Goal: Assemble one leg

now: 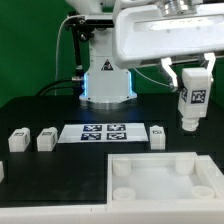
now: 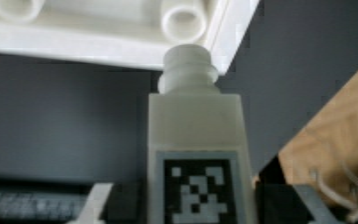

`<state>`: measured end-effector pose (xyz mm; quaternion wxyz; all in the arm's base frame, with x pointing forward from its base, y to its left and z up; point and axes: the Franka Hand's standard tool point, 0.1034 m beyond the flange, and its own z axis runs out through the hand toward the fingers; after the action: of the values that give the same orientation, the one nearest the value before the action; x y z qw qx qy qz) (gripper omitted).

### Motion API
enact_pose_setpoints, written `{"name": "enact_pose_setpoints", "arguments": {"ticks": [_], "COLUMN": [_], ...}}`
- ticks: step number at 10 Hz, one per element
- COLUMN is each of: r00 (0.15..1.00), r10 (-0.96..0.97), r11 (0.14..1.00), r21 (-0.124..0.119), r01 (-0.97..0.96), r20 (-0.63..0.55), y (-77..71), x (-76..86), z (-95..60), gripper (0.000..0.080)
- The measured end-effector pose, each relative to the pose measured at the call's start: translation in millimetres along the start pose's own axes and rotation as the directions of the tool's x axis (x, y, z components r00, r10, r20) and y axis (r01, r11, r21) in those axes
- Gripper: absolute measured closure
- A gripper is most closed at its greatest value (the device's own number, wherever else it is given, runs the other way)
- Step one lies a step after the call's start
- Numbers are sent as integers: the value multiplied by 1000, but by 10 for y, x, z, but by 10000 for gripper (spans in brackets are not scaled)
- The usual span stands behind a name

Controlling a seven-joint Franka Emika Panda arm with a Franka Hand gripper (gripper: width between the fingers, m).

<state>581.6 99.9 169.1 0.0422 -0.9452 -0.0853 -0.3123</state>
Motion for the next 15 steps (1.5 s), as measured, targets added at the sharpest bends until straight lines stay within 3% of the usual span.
{"name": "enact_pose_setpoints", "arguments": {"ticks": [3,5,7,9,15], "r00": [999,1000,1000,1000,999], "r10": [-6,-8,-7,1,7], "r11": [1000,1000,999,999,999], "r21": [7,27,36,39,53], "r01": [6,8,6,-2,-9], "r20": [42,25,22,16,45], "y": [58,7,88,61,-8], "x": [-25,149,118,22,-150], "z": [117,245,525,653,830], "gripper": [509,509,509,509,509]}}
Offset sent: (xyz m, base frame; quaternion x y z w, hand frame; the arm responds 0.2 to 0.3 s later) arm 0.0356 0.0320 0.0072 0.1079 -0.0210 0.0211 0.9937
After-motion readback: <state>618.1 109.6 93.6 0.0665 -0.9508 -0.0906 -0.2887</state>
